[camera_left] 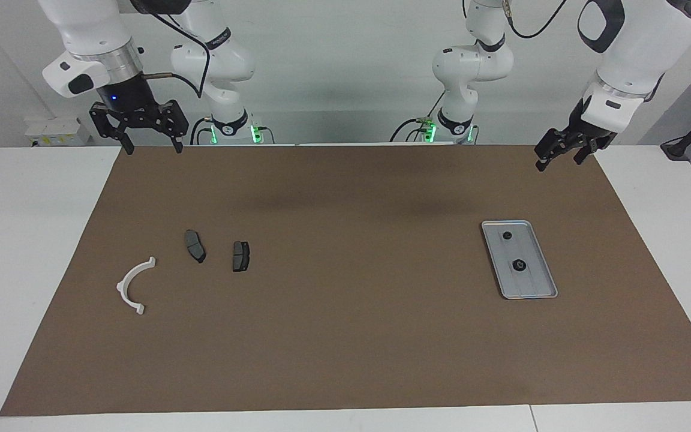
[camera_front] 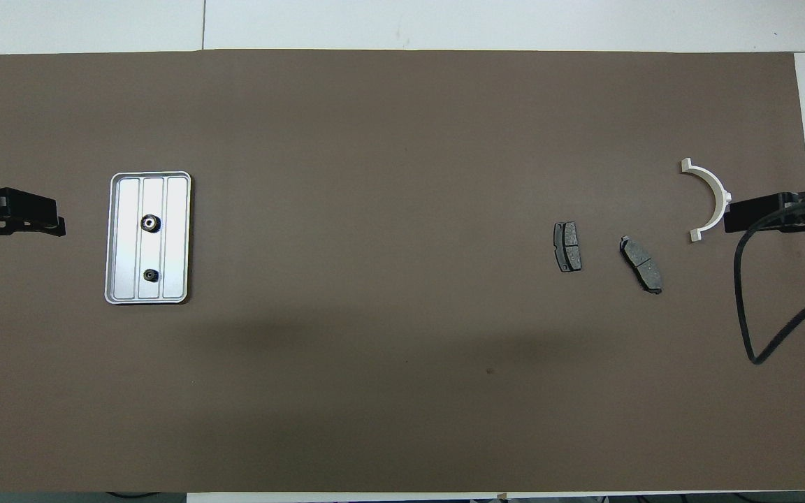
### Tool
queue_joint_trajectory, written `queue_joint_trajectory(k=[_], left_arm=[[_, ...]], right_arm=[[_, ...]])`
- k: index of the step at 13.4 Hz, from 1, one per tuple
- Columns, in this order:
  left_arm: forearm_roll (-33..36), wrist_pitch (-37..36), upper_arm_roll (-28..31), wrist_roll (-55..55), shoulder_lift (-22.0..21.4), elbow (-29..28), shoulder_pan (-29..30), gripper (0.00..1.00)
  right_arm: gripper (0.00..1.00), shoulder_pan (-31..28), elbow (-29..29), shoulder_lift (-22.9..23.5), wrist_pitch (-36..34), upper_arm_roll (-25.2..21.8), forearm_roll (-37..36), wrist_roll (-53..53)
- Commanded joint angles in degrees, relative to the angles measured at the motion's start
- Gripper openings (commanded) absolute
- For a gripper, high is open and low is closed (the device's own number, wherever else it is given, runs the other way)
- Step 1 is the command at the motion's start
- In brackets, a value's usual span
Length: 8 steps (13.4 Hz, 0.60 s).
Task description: Place bearing gear from tray to pile
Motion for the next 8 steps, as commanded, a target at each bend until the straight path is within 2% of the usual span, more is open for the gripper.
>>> queue_joint_trajectory(k=[1,8], left_arm=[[-0.1,-1.1,-0.6,1.0,0.0,0.5,0.9,1.00],[-0.2,-0.4,-0.1,1.3,-0.7,-0.5,0.6,1.00]], right_arm=[[1.00,-0.7,-0.2,-0.4,0.3,0.5,0.7,0.7],[1.00,-0.7,-0.2,-0.4,0.2,0.5,0.7,0.7]])
